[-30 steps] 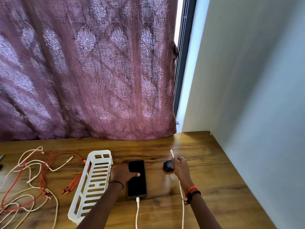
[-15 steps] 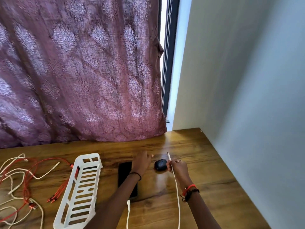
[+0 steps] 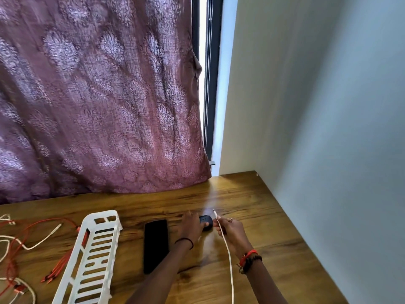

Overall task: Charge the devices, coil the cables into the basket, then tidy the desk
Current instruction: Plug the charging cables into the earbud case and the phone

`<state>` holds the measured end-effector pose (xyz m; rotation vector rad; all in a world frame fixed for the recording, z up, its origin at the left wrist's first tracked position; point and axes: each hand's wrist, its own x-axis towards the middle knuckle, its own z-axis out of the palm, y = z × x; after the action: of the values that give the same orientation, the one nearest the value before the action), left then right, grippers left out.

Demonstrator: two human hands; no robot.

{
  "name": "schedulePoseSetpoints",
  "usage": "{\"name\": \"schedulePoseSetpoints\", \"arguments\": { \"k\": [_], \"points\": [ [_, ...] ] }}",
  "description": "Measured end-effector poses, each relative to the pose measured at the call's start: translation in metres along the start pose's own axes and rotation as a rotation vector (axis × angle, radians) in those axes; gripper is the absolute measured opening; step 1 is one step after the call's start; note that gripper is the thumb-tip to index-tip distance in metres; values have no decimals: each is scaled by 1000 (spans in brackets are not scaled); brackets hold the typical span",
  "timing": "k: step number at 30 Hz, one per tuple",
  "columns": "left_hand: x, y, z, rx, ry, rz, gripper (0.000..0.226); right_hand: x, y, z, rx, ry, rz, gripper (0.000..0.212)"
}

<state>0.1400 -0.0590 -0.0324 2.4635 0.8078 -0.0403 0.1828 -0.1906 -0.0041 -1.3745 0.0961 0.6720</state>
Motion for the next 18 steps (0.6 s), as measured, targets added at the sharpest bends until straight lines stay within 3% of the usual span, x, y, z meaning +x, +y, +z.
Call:
{"name": "schedulePoseSetpoints", "arguments": {
  "k": [7,18],
  "points": [
    [-8,5,6,-315,50,21,42,-2,-10,-5,243,-41,74,15],
    [-19,22,-18,-949,79,-159,39,-16,-36,-5,251,-146,-2,18]
  ]
}}
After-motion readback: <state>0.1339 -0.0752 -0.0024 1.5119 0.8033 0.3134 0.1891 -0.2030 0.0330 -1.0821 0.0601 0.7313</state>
